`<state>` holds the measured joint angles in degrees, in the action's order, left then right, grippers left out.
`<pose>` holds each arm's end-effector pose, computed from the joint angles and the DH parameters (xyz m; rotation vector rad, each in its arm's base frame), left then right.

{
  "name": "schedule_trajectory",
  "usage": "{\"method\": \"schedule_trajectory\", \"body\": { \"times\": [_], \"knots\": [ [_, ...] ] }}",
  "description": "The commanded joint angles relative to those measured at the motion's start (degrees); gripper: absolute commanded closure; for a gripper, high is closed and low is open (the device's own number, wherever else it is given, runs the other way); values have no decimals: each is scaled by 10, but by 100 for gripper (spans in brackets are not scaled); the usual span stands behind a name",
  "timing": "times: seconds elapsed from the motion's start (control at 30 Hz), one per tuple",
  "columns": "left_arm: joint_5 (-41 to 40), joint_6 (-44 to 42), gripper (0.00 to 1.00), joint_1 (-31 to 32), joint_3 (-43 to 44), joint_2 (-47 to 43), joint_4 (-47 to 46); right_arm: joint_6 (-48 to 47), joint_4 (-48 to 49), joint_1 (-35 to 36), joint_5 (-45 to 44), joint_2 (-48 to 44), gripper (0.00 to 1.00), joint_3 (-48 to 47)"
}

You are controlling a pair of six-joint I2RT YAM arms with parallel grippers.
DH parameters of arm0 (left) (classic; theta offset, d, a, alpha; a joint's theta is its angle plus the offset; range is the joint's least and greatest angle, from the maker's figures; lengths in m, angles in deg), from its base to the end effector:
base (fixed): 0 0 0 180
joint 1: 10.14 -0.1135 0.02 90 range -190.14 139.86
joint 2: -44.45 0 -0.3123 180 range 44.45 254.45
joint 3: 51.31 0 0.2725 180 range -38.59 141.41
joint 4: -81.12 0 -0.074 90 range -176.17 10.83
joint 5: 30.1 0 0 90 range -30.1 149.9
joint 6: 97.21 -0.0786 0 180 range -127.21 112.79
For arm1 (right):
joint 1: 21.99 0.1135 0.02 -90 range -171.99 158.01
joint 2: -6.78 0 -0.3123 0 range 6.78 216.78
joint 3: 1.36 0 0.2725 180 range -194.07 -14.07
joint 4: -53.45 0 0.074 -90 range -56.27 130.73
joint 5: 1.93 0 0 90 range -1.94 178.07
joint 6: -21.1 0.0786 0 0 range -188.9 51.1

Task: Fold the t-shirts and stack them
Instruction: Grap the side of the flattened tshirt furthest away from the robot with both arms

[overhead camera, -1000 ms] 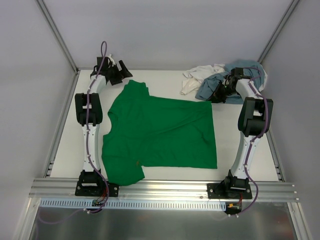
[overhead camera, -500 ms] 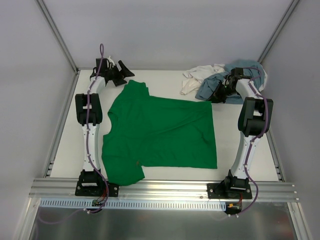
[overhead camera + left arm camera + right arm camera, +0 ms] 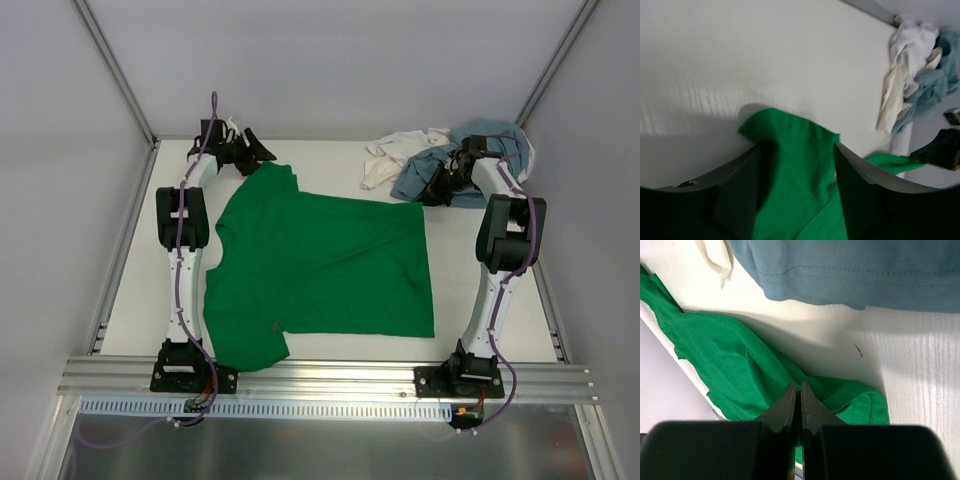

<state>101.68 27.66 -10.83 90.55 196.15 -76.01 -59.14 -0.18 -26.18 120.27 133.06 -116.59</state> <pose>0.6756 -0.0442 0.1433 -0.2284 2.1721 -1.1232 0.5340 0.0029 0.1860 0.1498 2.6256 0.7852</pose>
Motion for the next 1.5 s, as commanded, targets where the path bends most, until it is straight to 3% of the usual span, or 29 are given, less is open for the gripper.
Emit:
{"method": "schedule_trajectory", "body": {
  "times": [0.0,0.03,0.1,0.13,0.43,0.73,1.47],
  "knots": [
    [8,-3,47,4,7,18,27,2,-10,-1,10,-33,99,-14],
    [5,-3,76,4,7,17,29,3,-10,-1,11,-34,99,-14],
    [-5,-8,87,4,6,15,29,2,-10,-1,13,-35,100,-14],
    [-7,-9,100,4,5,13,30,2,-10,-1,14,-34,99,-13],
    [-70,-51,100,5,-42,-57,-22,1,-9,-1,17,-37,100,-15],
    [-72,-101,100,-3,-85,-146,-18,-1,-10,0,19,-49,99,-13],
    [-39,-122,100,31,-356,-384,-33,-14,-15,3,26,-132,100,63]
  ]
}}
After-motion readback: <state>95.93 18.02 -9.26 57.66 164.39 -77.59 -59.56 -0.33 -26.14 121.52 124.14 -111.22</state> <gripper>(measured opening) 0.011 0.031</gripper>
